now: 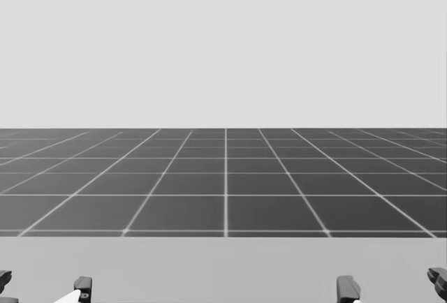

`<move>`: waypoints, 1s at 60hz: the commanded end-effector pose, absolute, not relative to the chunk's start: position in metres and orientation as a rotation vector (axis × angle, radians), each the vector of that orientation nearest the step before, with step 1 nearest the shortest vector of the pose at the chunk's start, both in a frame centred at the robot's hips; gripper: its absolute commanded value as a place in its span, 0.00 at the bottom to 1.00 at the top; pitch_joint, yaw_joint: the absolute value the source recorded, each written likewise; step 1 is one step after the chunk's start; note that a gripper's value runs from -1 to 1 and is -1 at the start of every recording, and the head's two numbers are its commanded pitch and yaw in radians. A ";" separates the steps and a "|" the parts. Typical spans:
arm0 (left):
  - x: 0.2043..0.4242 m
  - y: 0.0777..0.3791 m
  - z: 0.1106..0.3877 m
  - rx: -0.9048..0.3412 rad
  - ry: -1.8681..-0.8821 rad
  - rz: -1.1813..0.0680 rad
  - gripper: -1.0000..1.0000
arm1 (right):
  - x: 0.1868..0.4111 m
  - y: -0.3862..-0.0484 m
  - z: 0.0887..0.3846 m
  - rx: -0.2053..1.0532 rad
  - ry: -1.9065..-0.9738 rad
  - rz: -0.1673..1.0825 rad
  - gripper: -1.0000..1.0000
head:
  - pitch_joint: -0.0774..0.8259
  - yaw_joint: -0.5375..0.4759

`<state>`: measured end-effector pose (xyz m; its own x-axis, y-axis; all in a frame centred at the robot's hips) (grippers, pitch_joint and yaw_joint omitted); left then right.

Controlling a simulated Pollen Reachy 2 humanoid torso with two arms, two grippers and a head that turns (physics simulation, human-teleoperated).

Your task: Find the red cube and pick it up.

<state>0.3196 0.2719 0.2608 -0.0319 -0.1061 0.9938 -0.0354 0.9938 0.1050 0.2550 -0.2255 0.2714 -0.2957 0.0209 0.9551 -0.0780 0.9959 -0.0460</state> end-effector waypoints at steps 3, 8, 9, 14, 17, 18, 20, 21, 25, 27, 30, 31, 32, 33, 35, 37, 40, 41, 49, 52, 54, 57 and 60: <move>0.320 0.272 0.261 0.110 -1.603 -0.057 0.00 | 0.254 -0.223 0.269 0.037 -1.888 0.054 0.00 | 0.09 0.54; 0.320 0.272 0.261 0.109 -1.602 -0.056 0.00 | 0.256 -0.225 0.272 0.066 -1.871 0.055 0.00 | 0.11 0.54; 0.320 0.272 0.261 0.108 -1.602 -0.056 0.00 | 0.256 -0.226 0.272 0.075 -1.863 0.056 0.00 | 0.12 0.54; 0.319 0.272 0.261 0.108 -1.601 -0.057 0.00 | 0.256 -0.228 0.273 0.073 -1.865 0.044 0.00 | 0.22 0.53; 0.319 0.272 0.261 0.108 -1.601 -0.058 0.00 | 0.256 -0.228 0.273 0.072 -1.863 0.046 0.00 | 0.26 0.52; 0.319 0.272 0.261 0.108 -1.601 -0.059 0.00 | 0.256 -0.228 0.273 0.072 -1.862 0.047 0.00 | 0.29 0.52; 0.319 0.272 0.261 0.108 -1.601 -0.059 0.00 | 0.256 -0.228 0.272 0.072 -1.861 0.048 0.00 | 0.33 0.51; 0.319 0.272 0.261 0.108 -1.602 -0.059 0.00 | 0.256 -0.228 0.272 0.071 -1.860 0.049 0.00 | 0.34 0.51; 0.319 0.273 0.261 0.108 -1.602 -0.060 0.00 | 0.257 -0.228 0.272 0.066 -1.860 0.053 0.00 | 0.42 0.50; 0.319 0.273 0.261 0.107 -1.602 -0.060 0.00 | 0.257 -0.228 0.272 0.067 -1.860 0.053 0.00 | 0.46 0.49; 0.320 0.274 0.262 0.107 -1.602 -0.060 0.00 | 0.257 -0.229 0.272 0.067 -1.857 0.053 0.00 | 0.50 0.48; 0.320 0.274 0.262 0.108 -1.603 -0.061 0.00 | 0.257 -0.229 0.272 0.068 -1.856 0.054 0.00 | 0.52 0.48; 0.320 0.274 0.262 0.108 -1.603 -0.061 0.00 | 0.258 -0.229 0.272 0.067 -1.856 0.054 0.00 | 0.55 0.47; 0.320 0.274 0.262 0.109 -1.603 -0.061 0.00 | 0.258 -0.229 0.273 0.067 -1.856 0.054 0.00 | 0.56 0.47; 0.320 0.274 0.262 0.110 -1.603 -0.063 0.00 | 0.258 -0.229 0.273 0.067 -1.855 0.057 0.00 | 0.59 0.45; 0.320 0.274 0.262 0.110 -1.604 -0.064 0.00 | 0.258 -0.229 0.273 0.066 -1.854 0.058 0.00 | 0.62 0.44; 0.320 0.275 0.262 0.111 -1.604 -0.066 0.00 | 0.258 -0.229 0.272 0.067 -1.852 0.059 0.00 | 0.67 0.41; 0.320 0.275 0.262 0.111 -1.604 -0.067 0.00 | 0.258 -0.229 0.272 0.067 -1.852 0.060 0.00 | 0.67 0.41; 0.321 0.274 0.262 0.111 -1.603 -0.071 0.00 | 0.258 -0.229 0.272 0.066 -1.848 0.064 0.00 | 0.76 0.30; 0.321 0.274 0.262 0.112 -1.603 -0.073 0.00 | 0.258 -0.229 0.272 0.066 -1.847 0.065 0.00 | 0.80 0.24; 0.321 0.273 0.262 0.112 -1.603 -0.074 0.00 | 0.259 -0.229 0.272 0.065 -1.846 0.066 0.00 | 0.81 0.21; 0.321 0.273 0.261 0.112 -1.603 -0.076 0.00 | 0.259 -0.229 0.271 0.065 -1.845 0.068 0.00 | 0.84 0.17; 0.321 0.273 0.261 0.113 -1.602 -0.077 0.00 | 0.259 -0.229 0.271 0.064 -1.845 0.068 0.00 | 0.85 0.14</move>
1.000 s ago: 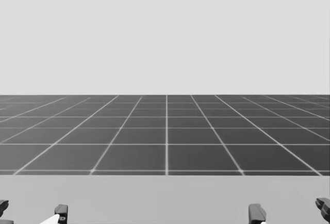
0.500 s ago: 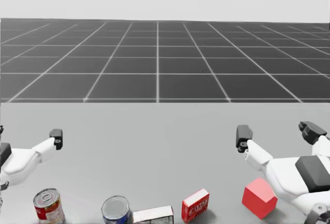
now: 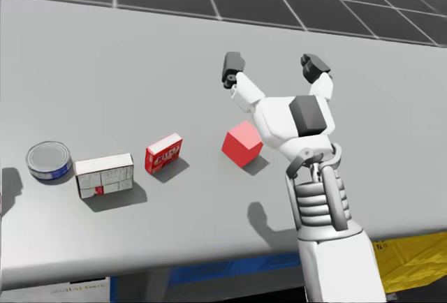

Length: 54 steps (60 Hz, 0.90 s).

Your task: Find the red cube and pick it up.

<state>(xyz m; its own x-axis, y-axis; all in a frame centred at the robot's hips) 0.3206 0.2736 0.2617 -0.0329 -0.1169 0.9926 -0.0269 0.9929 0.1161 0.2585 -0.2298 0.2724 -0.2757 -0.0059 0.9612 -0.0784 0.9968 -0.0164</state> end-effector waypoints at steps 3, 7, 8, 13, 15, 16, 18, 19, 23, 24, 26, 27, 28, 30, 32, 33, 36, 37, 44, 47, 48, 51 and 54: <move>0.321 0.273 0.261 0.113 -1.602 -0.077 0.00 | 0.259 -0.229 0.271 0.063 -1.845 0.069 0.00 | 0.86 0.13; 0.321 0.273 0.261 0.113 -1.600 -0.078 0.00 | 0.259 -0.230 0.271 0.064 -1.844 0.070 0.00 | 0.87 0.12; 0.321 0.272 0.261 0.114 -1.600 -0.078 0.00 | 0.259 -0.230 0.271 0.065 -1.844 0.071 0.00 | 0.87 0.12; 0.321 0.272 0.260 0.118 -1.599 -0.077 0.00 | 0.257 -0.229 0.271 0.103 -1.819 0.090 0.00 | 0.86 0.13; 0.321 0.272 0.260 0.119 -1.598 -0.075 0.00 | 0.256 -0.230 0.272 0.104 -1.798 0.105 0.00 | 0.86 0.13; 0.321 0.272 0.260 0.119 -1.598 -0.074 0.00 | 0.255 -0.231 0.272 0.118 -1.787 0.107 0.00 | 0.86 0.14; 0.321 0.273 0.260 0.119 -1.596 -0.072 0.00 | 0.252 -0.234 0.272 0.155 -1.768 0.073 0.00 | 0.85 0.14; 0.321 0.273 0.260 0.120 -1.596 -0.071 0.00 | 0.250 -0.235 0.272 0.154 -1.763 0.082 0.00 | 0.85 0.14; 0.321 0.273 0.260 0.119 -1.597 -0.069 0.00 | 0.245 -0.247 0.269 0.136 -1.753 0.117 0.00 | 0.86 0.15; 0.321 0.273 0.260 0.118 -1.597 -0.069 0.00 | 0.243 -0.251 0.267 0.141 -1.754 0.132 0.00 | 0.86 0.15; 0.321 0.273 0.260 0.117 -1.596 -0.070 0.00 | 0.242 -0.258 0.265 0.147 -1.717 0.166 0.00 | 0.86 0.15; 0.321 0.273 0.260 0.118 -1.596 -0.070 0.00 | 0.242 -0.260 0.263 0.141 -1.717 0.162 0.00 | 0.86 0.15; 0.321 0.273 0.260 0.117 -1.596 -0.071 0.00 | 0.241 -0.263 0.261 0.140 -1.716 0.163 0.00 | 0.86 0.15; 0.321 0.273 0.260 0.117 -1.596 -0.071 0.00 | 0.239 -0.269 0.256 0.134 -1.710 0.183 0.00 | 0.86 0.15; 0.321 0.273 0.260 0.117 -1.596 -0.070 0.00 | 0.237 -0.276 0.249 0.145 -1.680 0.214 0.00 | 0.86 0.15; 0.321 0.273 0.260 0.117 -1.595 -0.071 0.00 | 0.236 -0.278 0.247 0.148 -1.677 0.219 0.00 | 0.86 0.15; 0.321 0.273 0.260 0.116 -1.594 -0.071 0.00 | 0.234 -0.285 0.236 0.199 -1.655 0.257 0.00 | 0.85 0.16; 0.321 0.273 0.260 0.116 -1.594 -0.071 0.00 | 0.233 -0.286 0.234 0.218 -1.641 0.258 0.00 | 0.85 0.16; 0.322 0.272 0.259 0.115 -1.593 -0.074 0.00 | 0.234 -0.303 0.211 0.213 -1.630 0.329 0.00 | 0.86 0.15; 0.322 0.272 0.259 0.115 -1.593 -0.076 0.00 | 0.236 -0.311 0.203 0.197 -1.621 0.360 0.00 | 0.86 0.15; 0.322 0.272 0.259 0.115 -1.592 -0.076 0.00 | 0.236 -0.312 0.201 0.199 -1.617 0.366 0.00 | 0.86 0.15; 0.322 0.272 0.259 0.114 -1.591 -0.076 0.00 | 0.238 -0.319 0.197 0.233 -1.594 0.393 0.00 | 0.87 0.15; 0.322 0.272 0.258 0.115 -1.590 -0.078 0.00 | 0.241 -0.325 0.193 0.271 -1.570 0.405 0.00 | 0.87 0.15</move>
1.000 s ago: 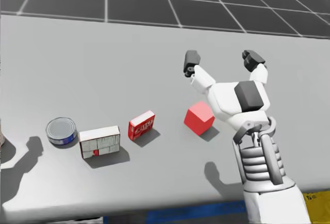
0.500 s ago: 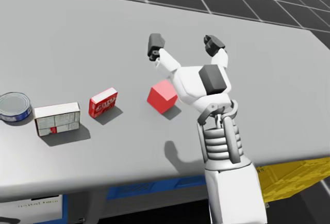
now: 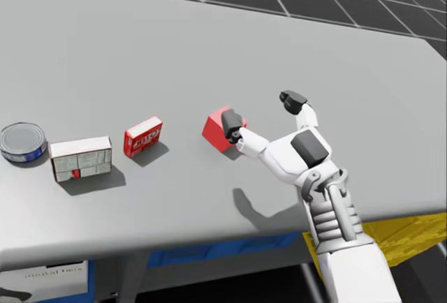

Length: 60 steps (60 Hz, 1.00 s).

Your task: Find the red cube and pick it up.

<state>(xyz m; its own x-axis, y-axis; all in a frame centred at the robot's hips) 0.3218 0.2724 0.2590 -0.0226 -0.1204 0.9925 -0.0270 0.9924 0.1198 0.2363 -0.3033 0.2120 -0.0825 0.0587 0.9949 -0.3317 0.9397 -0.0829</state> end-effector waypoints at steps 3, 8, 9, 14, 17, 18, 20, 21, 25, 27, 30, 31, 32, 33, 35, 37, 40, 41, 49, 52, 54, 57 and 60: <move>0.322 0.272 0.258 0.115 -1.590 -0.079 0.00 | 0.243 -0.327 0.190 0.282 -1.560 0.415 0.00 | 0.87 0.15; 0.323 0.272 0.258 0.116 -1.590 -0.080 0.00 | 0.252 -0.330 0.181 0.301 -1.530 0.475 0.00 | 0.87 0.15; 0.323 0.272 0.258 0.117 -1.590 -0.080 0.00 | 0.254 -0.330 0.179 0.298 -1.525 0.490 0.00 | 0.87 0.15; 0.323 0.271 0.258 0.119 -1.589 -0.080 0.00 | 0.262 -0.329 0.172 0.330 -1.494 0.517 0.00 | 0.87 0.15; 0.323 0.271 0.258 0.120 -1.590 -0.079 0.00 | 0.267 -0.328 0.168 0.351 -1.470 0.530 0.00 | 0.87 0.15; 0.323 0.271 0.258 0.120 -1.590 -0.079 0.00 | 0.269 -0.329 0.166 0.356 -1.462 0.538 0.00 | 0.88 0.15; 0.323 0.271 0.258 0.120 -1.590 -0.079 0.00 | 0.272 -0.329 0.164 0.367 -1.451 0.545 0.00 | 0.88 0.15; 0.323 0.271 0.258 0.121 -1.590 -0.079 0.00 | 0.273 -0.329 0.163 0.371 -1.446 0.546 0.00 | 0.88 0.15; 0.323 0.271 0.258 0.121 -1.590 -0.080 0.00 | 0.279 -0.328 0.158 0.366 -1.423 0.555 0.00 | 0.88 0.15; 0.323 0.271 0.258 0.121 -1.590 -0.080 0.00 | 0.282 -0.327 0.155 0.376 -1.407 0.555 0.00 | 0.88 0.15; 0.323 0.271 0.257 0.121 -1.590 -0.080 0.00 | 0.286 -0.326 0.152 0.372 -1.396 0.560 0.00 | 0.88 0.15; 0.323 0.270 0.257 0.122 -1.590 -0.080 0.00 | 0.288 -0.326 0.151 0.368 -1.389 0.558 0.00 | 0.88 0.15; 0.323 0.270 0.257 0.122 -1.590 -0.080 0.00 | 0.289 -0.326 0.151 0.366 -1.385 0.555 0.00 | 0.88 0.15; 0.323 0.270 0.257 0.122 -1.590 -0.080 0.00 | 0.291 -0.325 0.150 0.371 -1.378 0.553 0.00 | 0.88 0.15; 0.323 0.270 0.257 0.122 -1.590 -0.080 0.00 | 0.294 -0.325 0.149 0.372 -1.372 0.554 0.00 | 0.88 0.15; 0.323 0.270 0.257 0.122 -1.590 -0.080 0.00 | 0.297 -0.324 0.148 0.372 -1.361 0.548 0.00 | 0.88 0.15; 0.323 0.270 0.257 0.122 -1.590 -0.079 0.00 | 0.301 -0.322 0.146 0.380 -1.348 0.546 0.00 | 0.88 0.15; 0.322 0.270 0.257 0.122 -1.590 -0.079 0.00 | 0.302 -0.321 0.145 0.381 -1.342 0.546 0.00 | 0.88 0.15; 0.322 0.270 0.258 0.122 -1.590 -0.079 0.00 | 0.310 -0.316 0.141 0.379 -1.307 0.540 0.00 | 0.89 0.15; 0.322 0.270 0.258 0.122 -1.590 -0.079 0.00 | 0.312 -0.315 0.140 0.381 -1.304 0.534 0.00 | 0.89 0.15; 0.322 0.270 0.258 0.121 -1.591 -0.079 0.00 | 0.315 -0.314 0.139 0.377 -1.298 0.525 0.00 | 0.89 0.15; 0.322 0.271 0.258 0.122 -1.591 -0.079 0.00 | 0.317 -0.314 0.137 0.376 -1.289 0.514 0.00 | 0.89 0.15; 0.322 0.271 0.258 0.122 -1.591 -0.079 0.00 | 0.320 -0.313 0.136 0.385 -1.286 0.503 0.00 | 0.89 0.15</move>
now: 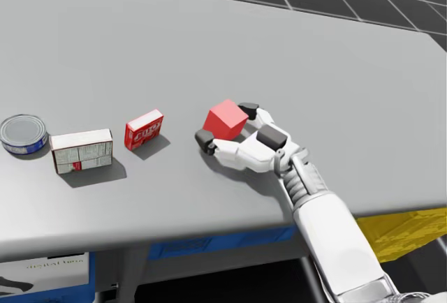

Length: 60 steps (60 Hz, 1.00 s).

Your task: Find the red cube and pick it up.

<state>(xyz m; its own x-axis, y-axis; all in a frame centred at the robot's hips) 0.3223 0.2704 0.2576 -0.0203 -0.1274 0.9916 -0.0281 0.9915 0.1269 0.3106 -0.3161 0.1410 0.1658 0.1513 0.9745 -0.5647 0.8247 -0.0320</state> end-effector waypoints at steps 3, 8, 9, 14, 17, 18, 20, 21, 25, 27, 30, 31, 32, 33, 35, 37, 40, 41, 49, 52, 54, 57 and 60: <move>0.322 0.271 0.258 0.122 -1.591 -0.080 0.00 | 0.320 -0.313 0.136 0.394 -1.285 0.497 0.00 | 0.89 0.15; 0.322 0.270 0.258 0.123 -1.591 -0.081 0.00 | 0.319 -0.312 0.136 0.413 -1.296 0.499 0.00 | 0.88 0.15; 0.322 0.270 0.258 0.123 -1.591 -0.081 0.00 | 0.318 -0.312 0.135 0.409 -1.306 0.504 0.00 | 0.88 0.15; 0.322 0.270 0.257 0.123 -1.590 -0.083 0.00 | 0.314 -0.313 0.135 0.393 -1.310 0.487 0.90 | 0.88 0.15; 0.322 0.270 0.257 0.123 -1.590 -0.085 0.00 | 0.312 -0.314 0.134 0.404 -1.297 0.494 1.00 | 0.88 0.15; 0.322 0.270 0.257 0.123 -1.590 -0.085 0.00 | 0.311 -0.314 0.134 0.408 -1.289 0.488 1.00 | 0.88 0.15; 0.323 0.270 0.257 0.123 -1.589 -0.085 0.00 | 0.310 -0.315 0.133 0.401 -1.285 0.485 1.00 | 0.88 0.15; 0.323 0.270 0.257 0.123 -1.589 -0.085 0.00 | 0.310 -0.315 0.133 0.400 -1.283 0.486 1.00 | 0.88 0.15; 0.323 0.270 0.257 0.123 -1.588 -0.087 0.00 | 0.310 -0.316 0.132 0.396 -1.277 0.488 1.00 | 0.86 0.15; 0.323 0.269 0.257 0.123 -1.588 -0.088 0.00 | 0.310 -0.317 0.132 0.398 -1.271 0.480 1.00 | 0.84 0.14; 0.323 0.269 0.257 0.124 -1.588 -0.089 0.00 | 0.310 -0.317 0.132 0.399 -1.271 0.484 1.00 | 0.81 0.14; 0.323 0.269 0.257 0.124 -1.588 -0.089 0.00 | 0.310 -0.317 0.132 0.398 -1.271 0.484 1.00 | 0.80 0.14; 0.323 0.269 0.257 0.124 -1.587 -0.089 0.00 | 0.311 -0.317 0.132 0.395 -1.269 0.482 1.00 | 0.78 0.14; 0.323 0.269 0.257 0.124 -1.587 -0.090 0.00 | 0.310 -0.317 0.132 0.396 -1.268 0.480 1.00 | 0.77 0.14; 0.323 0.269 0.257 0.125 -1.587 -0.090 0.00 | 0.310 -0.317 0.132 0.399 -1.267 0.482 1.00 | 0.73 0.13; 0.323 0.269 0.257 0.125 -1.587 -0.091 0.00 | 0.310 -0.317 0.132 0.395 -1.266 0.482 1.00 | 0.68 0.12; 0.323 0.269 0.257 0.125 -1.587 -0.092 0.00 | 0.310 -0.317 0.132 0.395 -1.266 0.481 1.00 | 0.65 0.12; 0.323 0.268 0.257 0.126 -1.586 -0.092 0.00 | 0.310 -0.317 0.132 0.397 -1.265 0.481 1.00 | 0.64 0.12; 0.322 0.268 0.256 0.124 -1.586 -0.096 0.00 | 0.310 -0.317 0.132 0.395 -1.265 0.479 1.00 | 0.55 0.11; 0.322 0.268 0.256 0.124 -1.586 -0.096 0.00 | 0.309 -0.317 0.133 0.397 -1.265 0.478 1.00 | 0.54 0.11; 0.322 0.268 0.256 0.123 -1.585 -0.096 0.00 | 0.309 -0.318 0.136 0.391 -1.272 0.476 1.00 | 0.53 0.11; 0.323 0.268 0.256 0.123 -1.585 -0.097 0.00 | 0.308 -0.318 0.141 0.396 -1.283 0.476 1.00 | 0.52 0.11; 0.323 0.268 0.256 0.123 -1.585 -0.096 0.00 | 0.308 -0.319 0.152 0.393 -1.304 0.468 1.00 | 0.51 0.11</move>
